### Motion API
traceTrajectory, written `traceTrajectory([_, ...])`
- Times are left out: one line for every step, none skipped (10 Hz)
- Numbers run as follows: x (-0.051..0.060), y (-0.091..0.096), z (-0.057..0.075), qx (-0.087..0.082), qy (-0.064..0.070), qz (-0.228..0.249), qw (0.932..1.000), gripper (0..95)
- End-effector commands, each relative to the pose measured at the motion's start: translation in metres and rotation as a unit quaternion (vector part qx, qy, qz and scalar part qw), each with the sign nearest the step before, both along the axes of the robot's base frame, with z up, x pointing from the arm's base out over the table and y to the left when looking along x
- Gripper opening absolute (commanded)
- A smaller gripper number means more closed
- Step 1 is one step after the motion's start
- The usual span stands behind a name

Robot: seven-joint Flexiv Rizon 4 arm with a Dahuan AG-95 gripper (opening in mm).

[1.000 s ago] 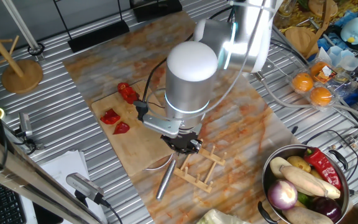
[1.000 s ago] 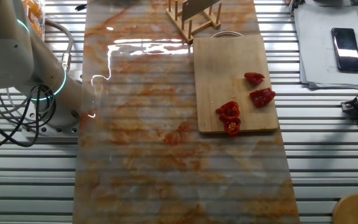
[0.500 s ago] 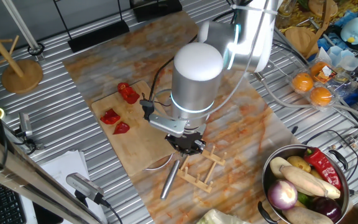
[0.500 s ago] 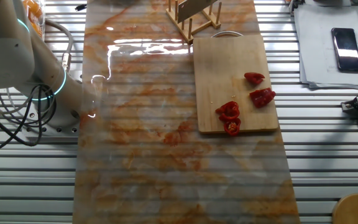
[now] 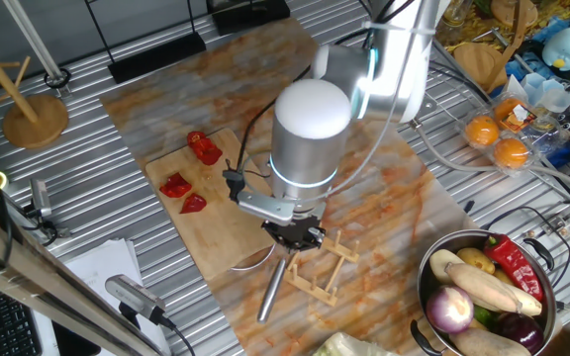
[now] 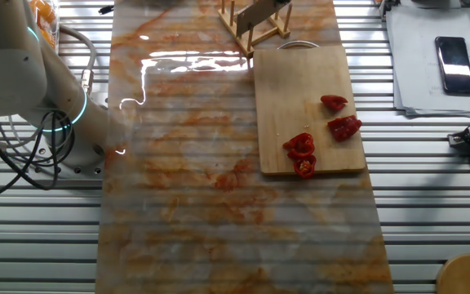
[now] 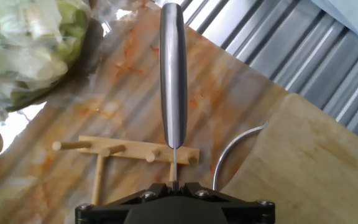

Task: Chop the chili peppers

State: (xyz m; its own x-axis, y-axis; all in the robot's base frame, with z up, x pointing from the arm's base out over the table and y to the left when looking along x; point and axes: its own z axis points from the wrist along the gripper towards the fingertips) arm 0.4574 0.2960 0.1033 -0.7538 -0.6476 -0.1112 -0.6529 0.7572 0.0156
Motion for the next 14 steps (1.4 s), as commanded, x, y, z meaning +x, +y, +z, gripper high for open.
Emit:
traceTrajectory([0.0006,-0.0027,-0.0101,0.022,0.002,-0.016,0.9996,0.0])
traceTrajectory([0.0008,-0.003,-0.0122,0.025,0.002,-0.016,0.9996,0.0])
traceTrajectory([0.0013,-0.001,-0.0163,0.024,0.007,-0.022,0.9994,0.0])
traceTrajectory([0.0015,0.0006,-0.0177,0.024,0.009,-0.026,0.9994,0.0])
traceTrajectory([0.0015,0.0006,-0.0177,0.024,0.009,-0.026,0.9994,0.0])
traceTrajectory([0.0015,0.0006,-0.0177,0.024,0.009,-0.026,0.9994,0.0])
traceTrajectory([0.0015,0.0006,-0.0177,0.024,0.009,-0.026,0.9994,0.0])
traceTrajectory([0.0015,0.0006,-0.0177,0.024,0.009,-0.026,0.9994,0.0])
traceTrajectory([0.0015,0.0006,-0.0177,0.024,0.009,-0.026,0.9994,0.0])
traceTrajectory([0.0015,0.0006,-0.0177,0.024,0.009,-0.026,0.9994,0.0])
traceTrajectory([0.0015,0.0006,-0.0177,0.024,0.009,-0.026,0.9994,0.0])
traceTrajectory([0.0015,0.0006,-0.0177,0.024,0.009,-0.026,0.9994,0.0])
traceTrajectory([0.0015,0.0006,-0.0177,0.024,0.009,-0.026,0.9994,0.0])
traceTrajectory([0.0015,0.0006,-0.0177,0.024,0.009,-0.026,0.9994,0.0])
